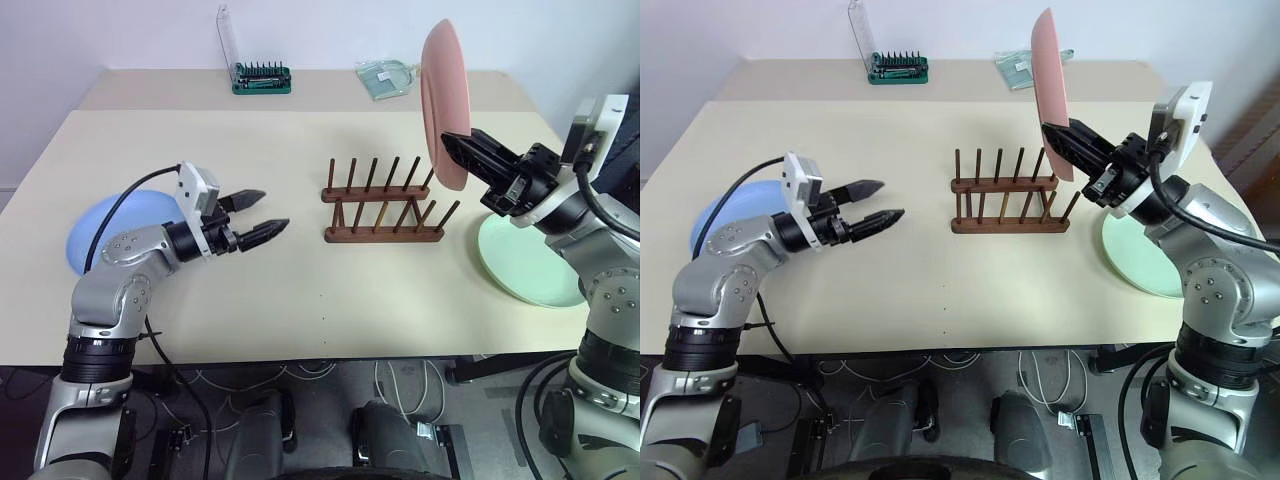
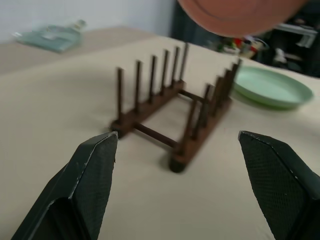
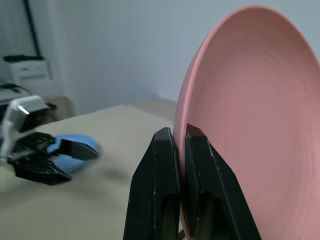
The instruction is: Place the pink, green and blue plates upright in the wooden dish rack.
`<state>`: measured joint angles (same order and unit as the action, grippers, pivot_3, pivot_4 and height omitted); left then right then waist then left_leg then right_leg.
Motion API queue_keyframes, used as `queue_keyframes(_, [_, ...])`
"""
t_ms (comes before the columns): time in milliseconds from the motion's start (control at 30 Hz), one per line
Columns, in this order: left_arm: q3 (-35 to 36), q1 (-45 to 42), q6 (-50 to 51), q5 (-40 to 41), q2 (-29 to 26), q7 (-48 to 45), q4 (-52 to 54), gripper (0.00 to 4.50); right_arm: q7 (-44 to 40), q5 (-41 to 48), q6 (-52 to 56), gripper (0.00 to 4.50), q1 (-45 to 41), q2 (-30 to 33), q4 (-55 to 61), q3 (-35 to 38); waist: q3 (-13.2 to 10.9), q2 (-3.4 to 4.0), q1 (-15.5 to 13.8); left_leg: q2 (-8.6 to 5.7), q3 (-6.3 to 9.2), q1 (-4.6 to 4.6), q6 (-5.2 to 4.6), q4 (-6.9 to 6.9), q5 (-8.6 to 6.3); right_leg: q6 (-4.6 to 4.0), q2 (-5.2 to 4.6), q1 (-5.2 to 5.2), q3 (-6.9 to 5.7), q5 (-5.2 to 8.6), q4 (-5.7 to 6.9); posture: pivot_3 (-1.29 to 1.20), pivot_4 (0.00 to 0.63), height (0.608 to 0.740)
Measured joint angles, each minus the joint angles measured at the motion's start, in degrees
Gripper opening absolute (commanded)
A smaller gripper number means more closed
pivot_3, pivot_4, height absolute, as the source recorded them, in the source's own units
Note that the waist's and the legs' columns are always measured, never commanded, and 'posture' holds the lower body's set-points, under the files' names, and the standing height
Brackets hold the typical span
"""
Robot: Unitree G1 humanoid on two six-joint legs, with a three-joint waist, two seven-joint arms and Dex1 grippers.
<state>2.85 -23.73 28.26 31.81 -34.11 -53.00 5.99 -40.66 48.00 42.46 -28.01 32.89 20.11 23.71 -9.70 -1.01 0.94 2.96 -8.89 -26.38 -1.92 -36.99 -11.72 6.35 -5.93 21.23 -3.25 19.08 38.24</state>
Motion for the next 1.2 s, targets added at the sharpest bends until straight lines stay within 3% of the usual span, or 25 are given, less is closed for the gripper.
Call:
queue_keyframes(200, [-3.53,2.15,-0.08,-1.34,0.46,-2.24,-0.12,3.96,-0.35,5.63,2.97,0.00,-0.42,1.71,-7.58,1.37,0.00,0.01,-0.06,0.00,0.00,-0.03,-0.04,-0.01,-0.02,0.00,-0.04,0.03,0.01,0.00,-0.01,0.00,0.150,0.732])
queue_keyframes(900, [-4.25,3.90,0.18,-1.22,2.31,-3.19,1.06,3.96,-1.05,9.59,3.50,0.00,-1.89,1.94,-23.02,2.35,0.00,0.06,-0.01,0.00,0.00,-0.03,-0.05,-0.01,-0.02,0.00,-0.05,0.03,0.00,0.00,-0.01,0.00,0.150,0.732])
queue_keyframes(1000, [-4.26,3.84,0.04,-1.33,2.60,-3.18,1.06,4.01,-0.54,10.31,3.65,0.96,-2.10,1.84,-23.95,2.49,0.00,0.06,0.02,0.00,0.00,-0.03,-0.05,-0.01,-0.02,0.00,-0.05,0.03,0.00,0.00,-0.01,0.00,0.150,0.732])
queue_keyframes(1200, [-4.28,3.80,0.00,-1.40,2.69,-3.18,1.06,4.01,1.03,10.11,2.85,3.94,-2.09,1.70,-24.75,2.58,-0.02,0.09,0.00,0.00,0.00,-0.03,-0.05,-0.01,-0.02,0.00,-0.06,0.03,0.01,0.00,-0.01,0.00,0.150,0.732])
